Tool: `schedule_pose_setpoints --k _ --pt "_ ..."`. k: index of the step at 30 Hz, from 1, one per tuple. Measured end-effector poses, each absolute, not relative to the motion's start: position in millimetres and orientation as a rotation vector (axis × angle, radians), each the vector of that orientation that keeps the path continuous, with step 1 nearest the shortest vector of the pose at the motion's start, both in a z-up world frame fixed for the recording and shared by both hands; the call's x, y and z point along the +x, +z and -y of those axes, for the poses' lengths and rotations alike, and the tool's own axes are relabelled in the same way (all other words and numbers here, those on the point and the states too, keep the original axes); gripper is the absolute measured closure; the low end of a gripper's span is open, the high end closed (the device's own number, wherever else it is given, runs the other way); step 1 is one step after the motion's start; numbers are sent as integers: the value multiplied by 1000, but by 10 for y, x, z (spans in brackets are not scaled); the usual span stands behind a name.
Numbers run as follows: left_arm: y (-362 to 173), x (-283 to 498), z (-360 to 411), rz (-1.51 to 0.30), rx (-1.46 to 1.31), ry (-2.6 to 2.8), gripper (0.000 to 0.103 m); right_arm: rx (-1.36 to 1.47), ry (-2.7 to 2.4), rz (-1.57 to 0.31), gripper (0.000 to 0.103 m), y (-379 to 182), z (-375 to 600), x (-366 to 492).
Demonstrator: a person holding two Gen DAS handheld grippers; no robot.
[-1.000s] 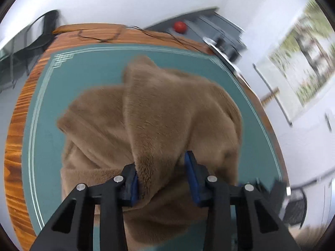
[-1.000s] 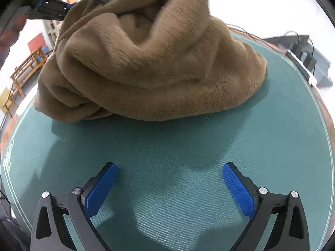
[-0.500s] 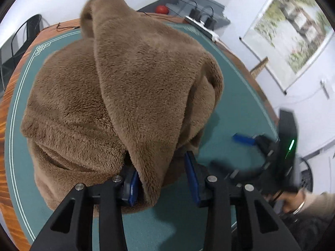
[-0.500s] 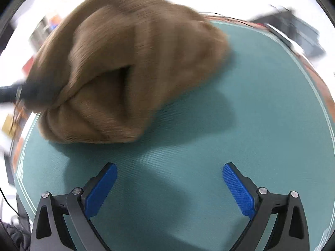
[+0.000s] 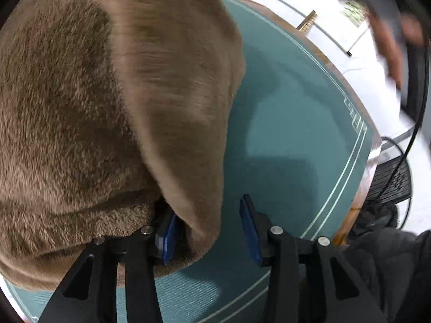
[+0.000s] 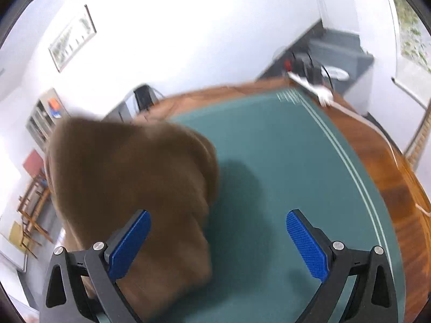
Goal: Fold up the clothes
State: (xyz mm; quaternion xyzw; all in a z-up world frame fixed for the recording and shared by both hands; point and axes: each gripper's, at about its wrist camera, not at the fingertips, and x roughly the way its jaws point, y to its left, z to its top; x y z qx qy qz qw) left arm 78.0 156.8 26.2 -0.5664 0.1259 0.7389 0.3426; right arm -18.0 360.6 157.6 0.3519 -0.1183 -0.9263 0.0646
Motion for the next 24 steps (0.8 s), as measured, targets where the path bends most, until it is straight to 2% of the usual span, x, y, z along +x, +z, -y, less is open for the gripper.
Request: schedule_pose_setpoints --k 4,6,13,17,20,24 --pt "306 948 -1611 -352 -1454 1909 50 898 -2794 276 1 2032 -3306 -217" --pt "329 1013 -1612 -348 -1448 1903 50 907 -2764 266 1 2036 -3233 -244" --pt "562 1146 -1369 -207 -1437 1913 50 1379 -2713 150 1 1266 -3165 -208" --pt "858 1094 -1108 -99 -1404 1960 48 1611 -2703 159 1 804 -3383 3" --pt "1121 1007 -872 -22 -1365 2008 48 1751 -2739 170 1 585 -3586 184" --pt "1472 714 -478 84 -1298 2074 42 1835 -2826 118 1 547 -3908 427"
